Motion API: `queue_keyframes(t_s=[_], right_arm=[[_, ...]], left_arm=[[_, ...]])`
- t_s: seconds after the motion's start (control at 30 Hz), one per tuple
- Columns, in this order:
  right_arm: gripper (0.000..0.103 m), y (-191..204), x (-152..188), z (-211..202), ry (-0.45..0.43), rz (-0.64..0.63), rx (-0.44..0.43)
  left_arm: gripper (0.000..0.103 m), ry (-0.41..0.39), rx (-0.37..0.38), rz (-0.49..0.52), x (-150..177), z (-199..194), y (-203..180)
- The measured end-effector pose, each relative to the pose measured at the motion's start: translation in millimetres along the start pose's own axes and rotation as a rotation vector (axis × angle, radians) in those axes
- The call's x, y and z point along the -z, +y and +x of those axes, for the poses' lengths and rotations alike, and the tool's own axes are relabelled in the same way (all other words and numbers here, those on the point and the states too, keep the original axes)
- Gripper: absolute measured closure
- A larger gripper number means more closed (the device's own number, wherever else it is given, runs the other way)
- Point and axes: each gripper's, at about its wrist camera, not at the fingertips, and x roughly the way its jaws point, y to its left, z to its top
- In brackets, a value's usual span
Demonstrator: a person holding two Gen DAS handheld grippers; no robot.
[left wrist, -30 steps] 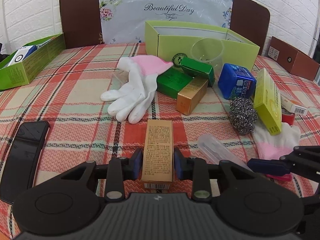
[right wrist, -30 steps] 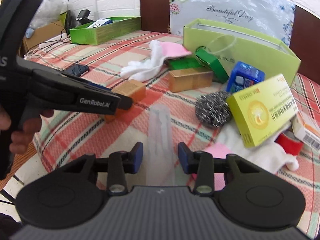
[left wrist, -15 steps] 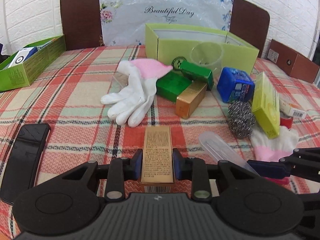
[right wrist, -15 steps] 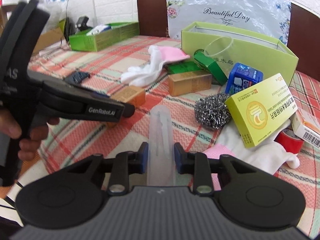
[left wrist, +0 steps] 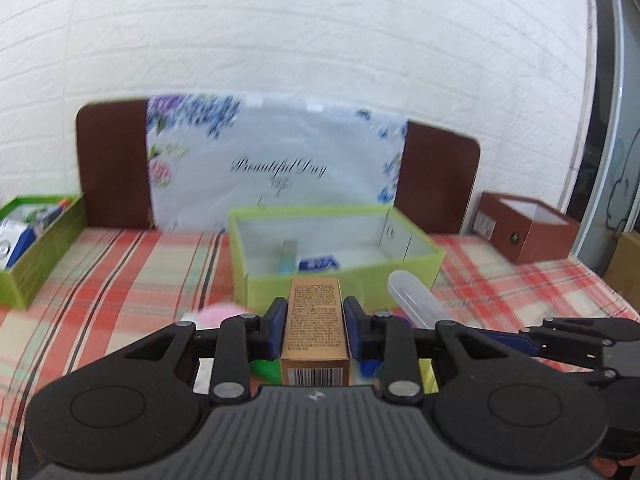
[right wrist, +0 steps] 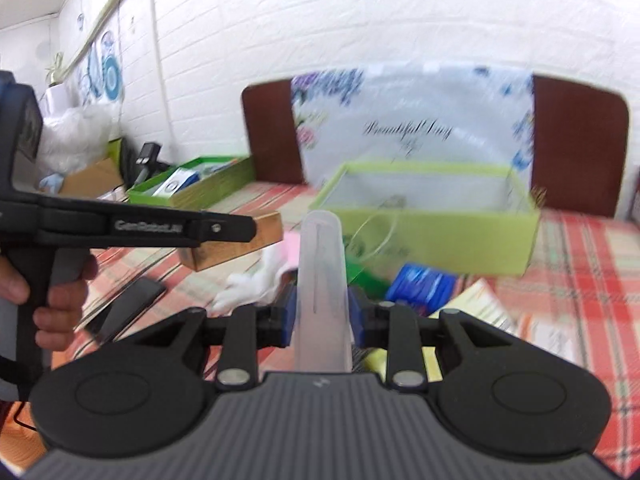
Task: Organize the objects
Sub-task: 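Lower the tube and tan box into the lime-green box and release both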
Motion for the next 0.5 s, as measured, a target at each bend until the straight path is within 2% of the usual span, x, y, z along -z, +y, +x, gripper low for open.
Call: queue_keyframes(t_s=[0.17,0.3,0.5], right_arm=[[0.076,-28,-36,11,-0.051,-0.022,0.057],[0.076,-60,-67,33,-0.076,-0.018,0.112],[0.076,-106,-95,87,-0.075,0.006,0.166]], left_arm=[[0.071,-0.051,0.039,0.016,-43,29,-17],[0.071,-0.059,0.054,-0.031,-72,68,-21],[0.071,-0.044,0.059,-0.064,-87,139,-21]])
